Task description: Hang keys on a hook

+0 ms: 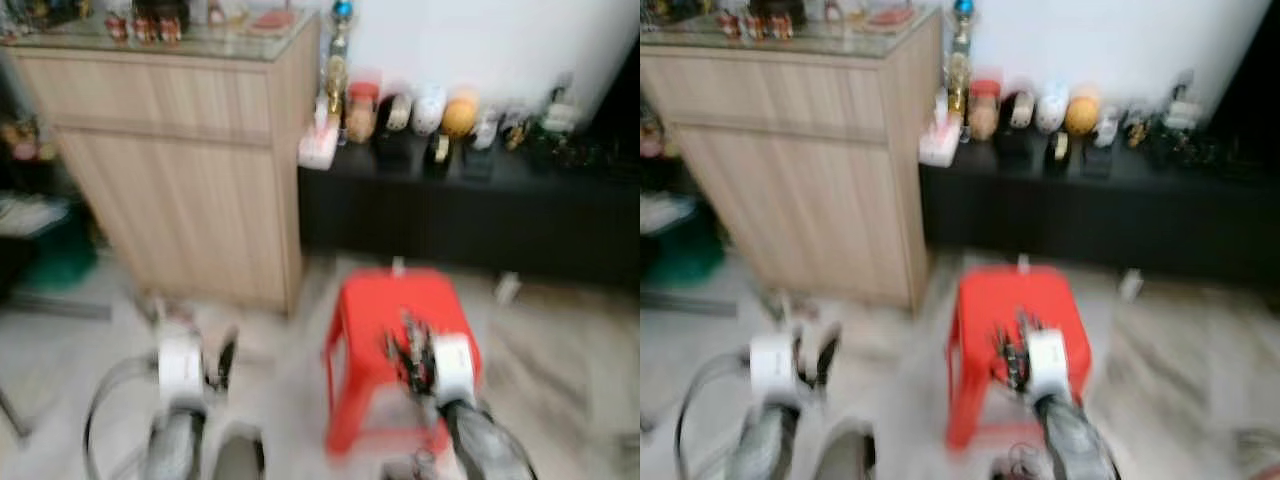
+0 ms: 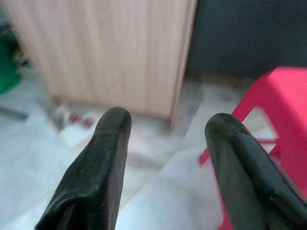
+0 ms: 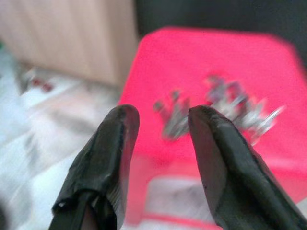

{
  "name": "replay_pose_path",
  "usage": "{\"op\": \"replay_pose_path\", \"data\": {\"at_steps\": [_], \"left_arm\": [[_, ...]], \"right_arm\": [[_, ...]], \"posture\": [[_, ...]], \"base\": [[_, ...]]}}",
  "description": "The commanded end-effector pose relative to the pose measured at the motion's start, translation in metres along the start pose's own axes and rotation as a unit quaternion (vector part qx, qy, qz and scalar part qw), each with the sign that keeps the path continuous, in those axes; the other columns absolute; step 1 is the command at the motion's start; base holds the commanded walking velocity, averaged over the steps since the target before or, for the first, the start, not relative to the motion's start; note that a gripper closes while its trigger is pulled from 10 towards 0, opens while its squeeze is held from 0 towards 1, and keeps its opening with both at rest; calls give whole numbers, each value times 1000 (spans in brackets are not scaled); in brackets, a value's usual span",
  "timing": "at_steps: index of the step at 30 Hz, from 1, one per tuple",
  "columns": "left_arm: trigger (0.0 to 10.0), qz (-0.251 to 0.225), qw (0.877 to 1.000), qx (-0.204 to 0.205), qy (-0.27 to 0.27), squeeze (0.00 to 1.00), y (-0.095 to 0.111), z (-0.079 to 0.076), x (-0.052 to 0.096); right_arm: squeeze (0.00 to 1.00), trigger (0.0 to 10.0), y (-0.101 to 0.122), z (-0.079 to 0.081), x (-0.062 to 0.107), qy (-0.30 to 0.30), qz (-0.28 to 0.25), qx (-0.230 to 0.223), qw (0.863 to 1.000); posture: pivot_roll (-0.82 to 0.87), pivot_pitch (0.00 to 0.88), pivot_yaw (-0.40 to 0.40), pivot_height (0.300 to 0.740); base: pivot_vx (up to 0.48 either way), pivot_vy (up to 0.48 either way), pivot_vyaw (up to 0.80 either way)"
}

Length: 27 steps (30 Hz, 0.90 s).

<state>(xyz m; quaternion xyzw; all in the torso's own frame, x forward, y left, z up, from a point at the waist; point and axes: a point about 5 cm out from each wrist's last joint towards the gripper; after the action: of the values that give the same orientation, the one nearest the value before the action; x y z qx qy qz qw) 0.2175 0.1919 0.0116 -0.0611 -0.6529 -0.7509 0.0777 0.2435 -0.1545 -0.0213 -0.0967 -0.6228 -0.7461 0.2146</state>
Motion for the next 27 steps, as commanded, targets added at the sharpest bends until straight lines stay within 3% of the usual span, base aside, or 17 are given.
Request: {"op": "replay_pose_path", "data": {"at_steps": [1,19,27], "left_arm": [[10000,-25,1000,-1,-1,0,14,1,-9],[10000,-40,999,3,-7,0,21,-2,-14],[10000,-42,999,-1,-8,0,21,1,-15]], "right_arm": [[0,10000,7,1,-3,2,-13,3,1000],[0,10000,14,-10,-5,-30,-32,2,999],[0,10000,13,-13,-8,-50,-26,-3,998]], "posture": [[-18,0,-43,638],[-18,0,-45,638],[-14,0,-46,638]], "base": [[0,0,0],[0,0,0],[318,0,0]]}}
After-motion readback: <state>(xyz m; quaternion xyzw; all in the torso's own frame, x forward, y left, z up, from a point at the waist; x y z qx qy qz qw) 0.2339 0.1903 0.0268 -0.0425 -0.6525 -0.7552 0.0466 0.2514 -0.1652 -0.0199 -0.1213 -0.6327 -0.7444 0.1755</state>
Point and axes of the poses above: a point about 5 cm out from each wrist's last joint towards the gripper, its own x axis pointing back from the gripper into the wrist, its own y axis along the axis of the wrist's last joint, z = x × y, and after that the axes turned 10 degrees about -x, right-handed
